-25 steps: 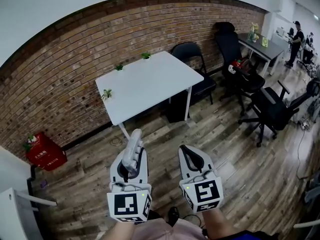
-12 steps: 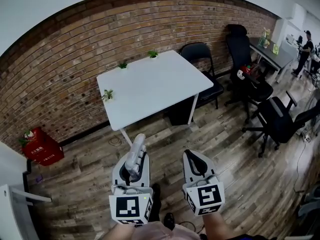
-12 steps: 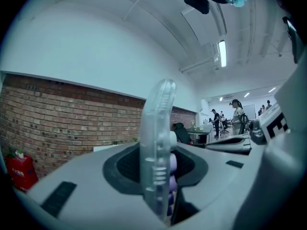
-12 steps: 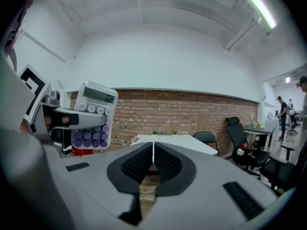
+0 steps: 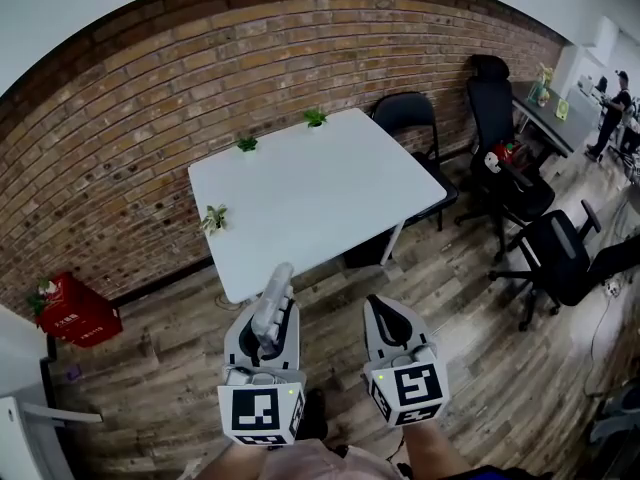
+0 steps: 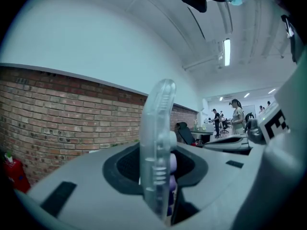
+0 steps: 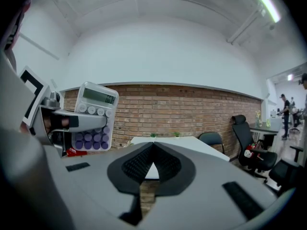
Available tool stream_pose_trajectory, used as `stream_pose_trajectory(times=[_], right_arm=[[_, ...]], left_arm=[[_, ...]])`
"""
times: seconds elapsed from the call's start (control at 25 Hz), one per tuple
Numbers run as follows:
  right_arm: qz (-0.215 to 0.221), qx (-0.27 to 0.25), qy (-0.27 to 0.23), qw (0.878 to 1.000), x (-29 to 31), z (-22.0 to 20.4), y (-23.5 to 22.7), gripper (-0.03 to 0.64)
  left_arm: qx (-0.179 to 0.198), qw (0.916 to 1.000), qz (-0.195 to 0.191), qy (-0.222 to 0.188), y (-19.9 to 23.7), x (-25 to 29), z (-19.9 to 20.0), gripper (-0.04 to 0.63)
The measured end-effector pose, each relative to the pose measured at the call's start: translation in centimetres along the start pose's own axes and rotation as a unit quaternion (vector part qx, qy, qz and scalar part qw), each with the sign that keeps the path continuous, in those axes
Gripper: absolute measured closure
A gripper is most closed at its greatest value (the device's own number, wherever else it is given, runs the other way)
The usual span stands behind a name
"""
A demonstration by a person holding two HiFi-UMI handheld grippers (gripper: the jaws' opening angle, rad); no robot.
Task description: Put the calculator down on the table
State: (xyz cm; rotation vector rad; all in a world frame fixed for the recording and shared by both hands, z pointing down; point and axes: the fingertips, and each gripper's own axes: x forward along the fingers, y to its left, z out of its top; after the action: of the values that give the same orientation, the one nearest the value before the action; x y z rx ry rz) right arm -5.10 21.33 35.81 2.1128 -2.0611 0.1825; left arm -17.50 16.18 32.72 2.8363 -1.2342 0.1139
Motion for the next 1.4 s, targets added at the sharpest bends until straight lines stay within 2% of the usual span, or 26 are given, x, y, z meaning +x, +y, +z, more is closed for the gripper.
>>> stream_pose_trajectory(times=[0.32, 0.84, 1.08, 1.4], right_arm=[[-0.039, -0.005, -0.02, 0.999, 5.6, 3.0, -3.1, 0.614], [-0.064, 0.016, 0.0, 0.998, 9.3, 1.6, -8.0, 0.614], [-0.039, 0.023, 0.007, 0.999, 13.8, 0.1, -11.5, 0.614], [0.047, 0.015, 0.015, 0.999, 24.1, 1.2, -16.6, 0.614]], left_arm=[[0.005, 0.9993, -0.032, -0.017, 2.5, 7.5, 1.9, 0.46], [-0.005, 0.997, -0.074, 0.024, 0.7, 14.5, -0.7, 0.46], [-0.004, 0.9973, -0.059, 0.043, -0.1, 19.3, -2.7, 0.46], [-0.005, 0.9982, 0.011, 0.059, 1.4, 28.1, -2.8, 0.46]])
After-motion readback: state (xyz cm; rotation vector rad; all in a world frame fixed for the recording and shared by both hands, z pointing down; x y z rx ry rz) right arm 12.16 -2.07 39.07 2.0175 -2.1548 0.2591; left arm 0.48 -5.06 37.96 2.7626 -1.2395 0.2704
